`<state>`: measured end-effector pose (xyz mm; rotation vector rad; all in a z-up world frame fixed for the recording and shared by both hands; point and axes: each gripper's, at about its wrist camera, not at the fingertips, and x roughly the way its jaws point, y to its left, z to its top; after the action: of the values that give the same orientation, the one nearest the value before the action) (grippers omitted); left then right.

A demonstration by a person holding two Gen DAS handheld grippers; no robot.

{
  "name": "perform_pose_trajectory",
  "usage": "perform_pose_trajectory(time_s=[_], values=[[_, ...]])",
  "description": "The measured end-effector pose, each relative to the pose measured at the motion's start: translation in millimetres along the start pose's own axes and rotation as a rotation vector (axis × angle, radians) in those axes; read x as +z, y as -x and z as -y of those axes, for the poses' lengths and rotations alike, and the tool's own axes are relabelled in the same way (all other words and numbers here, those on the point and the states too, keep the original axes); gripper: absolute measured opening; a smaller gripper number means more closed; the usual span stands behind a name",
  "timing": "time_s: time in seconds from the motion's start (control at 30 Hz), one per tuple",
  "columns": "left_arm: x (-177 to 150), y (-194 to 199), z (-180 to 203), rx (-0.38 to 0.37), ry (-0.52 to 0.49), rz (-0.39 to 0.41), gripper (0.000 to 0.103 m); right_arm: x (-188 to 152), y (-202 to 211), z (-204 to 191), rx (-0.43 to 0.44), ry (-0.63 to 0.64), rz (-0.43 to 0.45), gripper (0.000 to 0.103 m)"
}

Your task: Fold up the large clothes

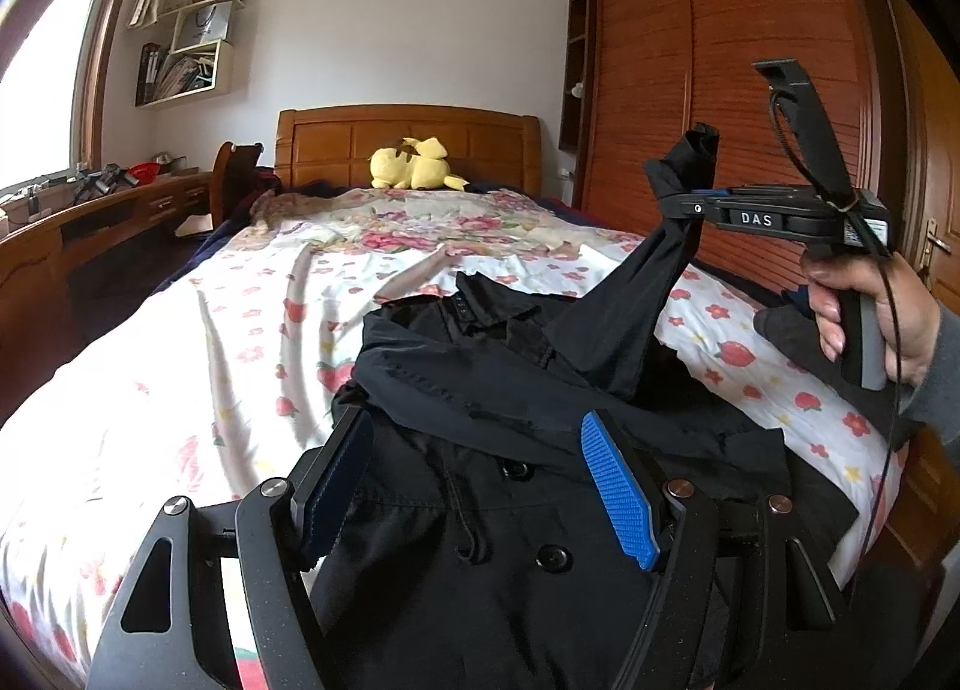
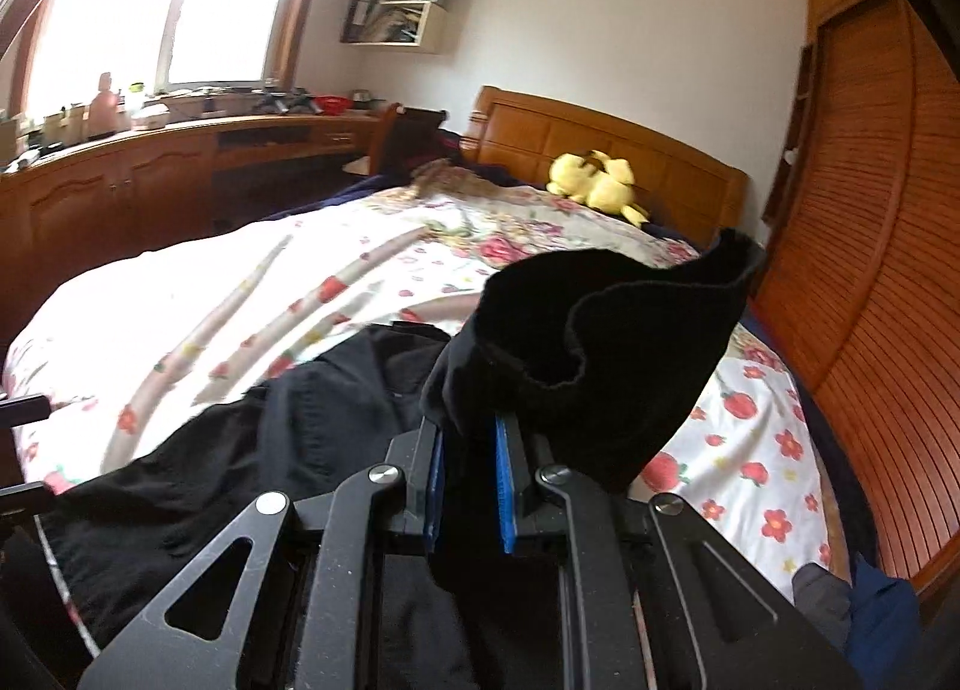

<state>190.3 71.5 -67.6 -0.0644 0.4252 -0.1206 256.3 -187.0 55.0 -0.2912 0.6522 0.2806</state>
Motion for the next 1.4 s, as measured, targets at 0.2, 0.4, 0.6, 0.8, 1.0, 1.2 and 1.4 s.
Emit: perform_pose_trajectory(time_s=[0.2, 0.4, 0.6, 0.8, 1.0, 1.2, 1.4], values=[[-1.0, 7.5, -5.7, 0.011, 0.008, 0.01, 0.074, 6.0, 5.1, -21.8, 0.05, -0.002, 0.002, 0.015], [-2.2, 8.7, -12.0, 0.025, 0.025, 0.012, 0.074, 7.4, 12.8, -44.6, 0.107, -0.012, 0.008, 0.018], [-2.1, 8.1, -12.7, 0.034, 0.034, 0.02, 0.074, 6.9, 25.5, -55.9, 0.147, 0.003, 0.036, 0.049], [-3.2, 6.4, -13.3, 0.034, 0.044, 0.024, 0.074, 6.4, 39.2, -58.6, 0.18, -0.006, 0.058, 0.071], [-6.0, 4.4, -14.5, 0.035, 0.035, 0.019, 0.074, -17.0, 42.6, -57.9, 0.178, -0.007, 0.029, 0.075], [-7.0, 0.7, -15.1, 0.041, 0.022, 0.002, 0.074, -60.2, 19.7, -46.5, 0.151, -0.043, -0.08, 0.075], [-8.6, -4.8, -10.2, 0.051, -0.012, -0.03, 0.074, -100.3, 0.6, -28.8, 0.131, -0.125, -0.149, 0.075]])
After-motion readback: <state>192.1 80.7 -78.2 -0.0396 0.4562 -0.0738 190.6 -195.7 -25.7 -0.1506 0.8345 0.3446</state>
